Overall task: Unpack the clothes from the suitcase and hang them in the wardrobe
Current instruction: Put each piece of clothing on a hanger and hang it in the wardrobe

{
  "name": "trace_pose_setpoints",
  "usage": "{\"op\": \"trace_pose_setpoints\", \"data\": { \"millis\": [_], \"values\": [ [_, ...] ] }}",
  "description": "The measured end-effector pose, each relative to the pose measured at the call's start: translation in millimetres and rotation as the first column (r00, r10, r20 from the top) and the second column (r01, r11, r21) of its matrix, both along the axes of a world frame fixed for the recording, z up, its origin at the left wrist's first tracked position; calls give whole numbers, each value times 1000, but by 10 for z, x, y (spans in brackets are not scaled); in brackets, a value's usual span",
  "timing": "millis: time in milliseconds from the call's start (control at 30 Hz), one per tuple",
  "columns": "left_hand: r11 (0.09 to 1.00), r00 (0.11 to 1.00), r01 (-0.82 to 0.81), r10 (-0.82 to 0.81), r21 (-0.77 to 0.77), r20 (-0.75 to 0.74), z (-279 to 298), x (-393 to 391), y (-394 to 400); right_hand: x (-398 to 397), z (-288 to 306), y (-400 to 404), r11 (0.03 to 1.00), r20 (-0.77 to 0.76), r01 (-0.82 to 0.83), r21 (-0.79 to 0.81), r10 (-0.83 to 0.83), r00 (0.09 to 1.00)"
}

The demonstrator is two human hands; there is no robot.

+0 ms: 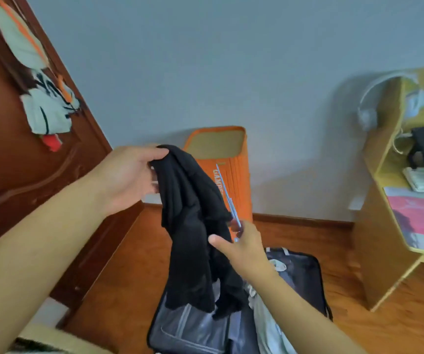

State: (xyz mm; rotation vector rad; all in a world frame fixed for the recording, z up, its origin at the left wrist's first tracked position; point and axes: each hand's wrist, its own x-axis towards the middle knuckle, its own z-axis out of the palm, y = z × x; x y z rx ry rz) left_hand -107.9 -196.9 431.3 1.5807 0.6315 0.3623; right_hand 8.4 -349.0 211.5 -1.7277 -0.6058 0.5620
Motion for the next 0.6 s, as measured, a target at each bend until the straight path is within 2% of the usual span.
{"op": "trace_pose_setpoints", "data": {
  "millis": [100, 167, 267, 300, 367, 433, 500, 533, 567, 600],
  "values": [
    [995, 996, -8, 16, 97, -86, 208, -291, -55, -13, 383, 220, 986, -73, -15, 165, 27, 997],
    [991, 990, 14, 5, 135, -140, 310, -500, -18, 11, 661, 247, 978, -21, -96, 183, 102, 995],
    [946, 938, 24, 90, 323, -333, 371, -835, 252, 212, 1004, 203, 988, 188, -122, 92, 103, 977],
    [909, 900, 33, 154, 415, -408, 352, -946, 368, 264, 1167, 179, 991, 254, -126, 53, 108, 961],
    [810, 818, 93, 269, 579, -508, 256, -1061, 557, 351, 1468, 145, 974, 299, -224, -31, 223, 928],
    [672, 765, 139, 393, 727, -510, 126, -1073, 672, 308, 1744, 138, 942, 307, -321, -96, 335, 891],
    [554, 751, 81, 512, 829, -416, -16, -1002, 718, 212, 1936, 124, 935, 257, -349, -68, 354, 899],
    [536, 766, 20, 534, 844, -358, -102, -942, 714, 149, 2017, 112, 931, 198, -364, -30, 362, 911],
    [566, 791, -53, 527, 823, -312, -193, -869, 691, 89, 2090, 103, 927, 145, -374, 4, 370, 918],
    [638, 824, -139, 498, 757, -268, -289, -793, 646, 43, 2155, 90, 926, 119, -377, 21, 372, 921]
  ]
}}
